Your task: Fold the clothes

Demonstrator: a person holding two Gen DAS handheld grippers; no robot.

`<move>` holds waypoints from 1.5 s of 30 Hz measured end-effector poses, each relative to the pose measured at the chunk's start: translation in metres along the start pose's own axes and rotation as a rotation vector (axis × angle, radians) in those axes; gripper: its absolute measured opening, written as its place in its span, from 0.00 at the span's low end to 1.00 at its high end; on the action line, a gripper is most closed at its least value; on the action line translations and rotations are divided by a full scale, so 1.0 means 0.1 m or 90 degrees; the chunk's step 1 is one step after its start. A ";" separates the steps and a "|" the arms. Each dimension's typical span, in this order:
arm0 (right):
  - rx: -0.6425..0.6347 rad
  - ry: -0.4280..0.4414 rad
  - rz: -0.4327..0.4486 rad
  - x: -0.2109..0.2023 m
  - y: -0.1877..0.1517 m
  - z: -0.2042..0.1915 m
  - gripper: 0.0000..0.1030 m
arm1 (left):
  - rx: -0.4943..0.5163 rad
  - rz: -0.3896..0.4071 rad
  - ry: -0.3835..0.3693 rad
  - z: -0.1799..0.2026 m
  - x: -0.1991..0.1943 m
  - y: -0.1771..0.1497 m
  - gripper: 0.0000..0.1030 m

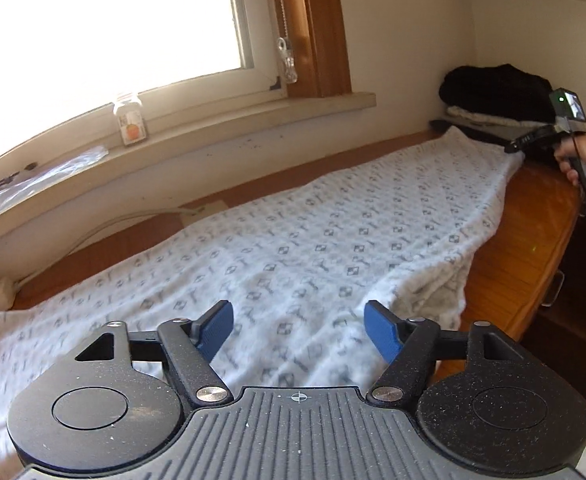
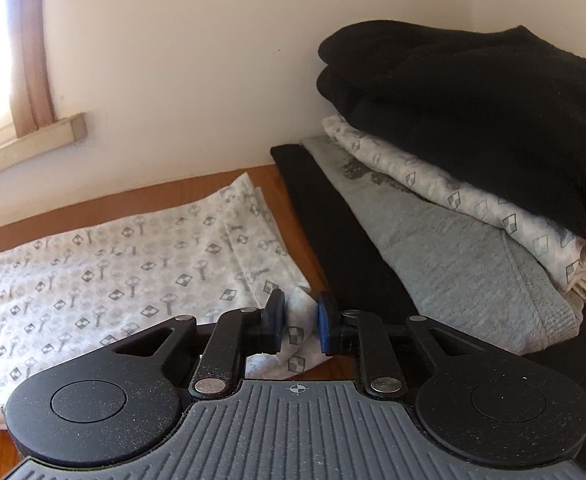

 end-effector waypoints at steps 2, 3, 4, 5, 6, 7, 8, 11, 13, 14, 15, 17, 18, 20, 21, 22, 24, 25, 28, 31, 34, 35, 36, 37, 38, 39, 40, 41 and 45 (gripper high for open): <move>0.008 0.004 -0.001 0.00 0.00 0.01 0.19 | 0.001 0.000 -0.005 0.09 -0.04 -0.04 0.47; 0.013 0.006 -0.001 0.00 0.00 0.01 0.19 | 0.005 -0.002 -0.014 0.15 -0.05 -0.07 0.46; 0.017 0.008 -0.001 0.00 0.00 0.02 0.19 | 0.014 -0.004 -0.023 0.20 -0.06 -0.09 0.46; 0.022 0.009 -0.001 0.00 -0.01 0.02 0.19 | 0.026 -0.006 -0.022 0.24 -0.06 -0.11 0.46; 0.027 0.011 -0.001 -0.01 -0.01 0.03 0.19 | 0.039 -0.009 -0.014 0.27 -0.04 -0.13 0.47; 0.029 0.012 -0.001 0.00 -0.01 0.03 0.19 | 0.047 -0.011 -0.008 0.28 -0.04 -0.15 0.47; 0.030 0.012 0.000 0.00 -0.02 0.04 0.19 | 0.053 -0.011 -0.003 0.28 -0.03 -0.16 0.47; 0.031 0.011 0.000 0.00 -0.02 0.04 0.19 | 0.043 -0.003 -0.004 0.24 -0.08 -0.18 0.04; 0.032 0.010 0.000 -0.01 -0.02 0.04 0.19 | 0.027 -0.003 -0.030 0.24 -0.22 -0.19 0.04; 0.032 0.010 0.000 -0.01 -0.02 0.04 0.19 | 0.020 -0.003 -0.044 0.24 -0.30 -0.20 0.04; 0.032 0.010 0.000 -0.01 -0.02 0.04 0.19 | 0.014 -0.008 -0.051 0.24 -0.37 -0.23 0.04; 0.033 0.009 0.001 -0.02 -0.02 0.04 0.19 | 0.004 -0.029 -0.066 0.26 -0.46 -0.31 0.04; 0.034 0.008 0.001 -0.02 -0.02 0.04 0.19 | -0.003 -0.035 -0.068 0.26 -0.50 -0.34 0.04; 0.035 0.008 0.000 -0.02 -0.03 0.04 0.19 | -0.010 -0.038 -0.066 0.26 -0.56 -0.35 0.05; 0.035 0.008 0.000 -0.02 -0.03 0.04 0.19 | -0.013 -0.036 -0.062 0.24 -0.59 -0.35 0.05; 0.035 0.009 0.000 -0.02 -0.02 0.05 0.19 | -0.016 -0.033 -0.055 0.21 -0.62 -0.34 0.11; 0.034 0.009 0.000 -0.01 -0.02 0.05 0.19 | -0.023 -0.025 -0.041 0.15 -0.67 -0.32 0.26; 0.034 0.009 0.000 -0.01 -0.02 0.05 0.19 | -0.032 -0.020 -0.032 0.08 -0.70 -0.31 0.37; 0.034 0.008 0.001 -0.02 -0.02 0.04 0.19 | -0.073 -0.011 0.028 -0.32 -0.80 -0.38 0.52; 0.035 0.006 0.001 -0.03 -0.03 0.04 0.19 | -0.123 -0.010 0.133 -0.91 -0.96 -0.57 0.62; 0.034 0.005 0.001 -0.02 -0.03 0.04 0.19 | -0.185 -0.009 0.228 -1.52 -1.14 -0.79 0.64; 0.033 0.004 0.001 -0.02 -0.03 0.04 0.19 | -0.202 -0.010 0.253 -1.71 -1.18 -0.86 0.64; 0.032 0.004 0.001 -0.02 -0.03 0.04 0.19 | -0.218 -0.011 0.278 -1.90 -1.23 -0.92 0.65; 0.030 0.003 0.001 -0.02 -0.03 0.04 0.19 | -0.235 -0.012 0.304 -2.09 -1.28 -0.99 0.67; 0.029 0.003 0.001 -0.02 -0.03 0.04 0.19 | -0.246 -0.015 0.325 -2.25 -1.31 -1.06 0.67; 0.029 0.003 0.001 -0.02 -0.02 0.04 0.19 | -0.252 -0.020 0.345 -2.39 -1.34 -1.12 0.68; 0.028 0.003 0.001 -0.01 -0.02 0.04 0.19 | -0.258 -0.027 0.361 -2.51 -1.36 -1.18 0.68; 0.028 0.004 0.001 -0.01 -0.02 0.04 0.19 | -0.263 -0.030 0.363 -2.57 -1.37 -1.23 0.68; 0.028 0.004 0.001 -0.01 -0.02 0.04 0.20 | -0.286 -0.028 0.341 -2.72 -1.35 -1.39 0.63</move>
Point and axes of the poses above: each gripper's, at about its wrist camera, not at the fingertips, and x roughly the way its jaws point, z to its right, y to its top, the point moved 9 cm from there along x, roughly the way its jaws point, and after that the axes turned 6 degrees about z, right-handed, at the moved point
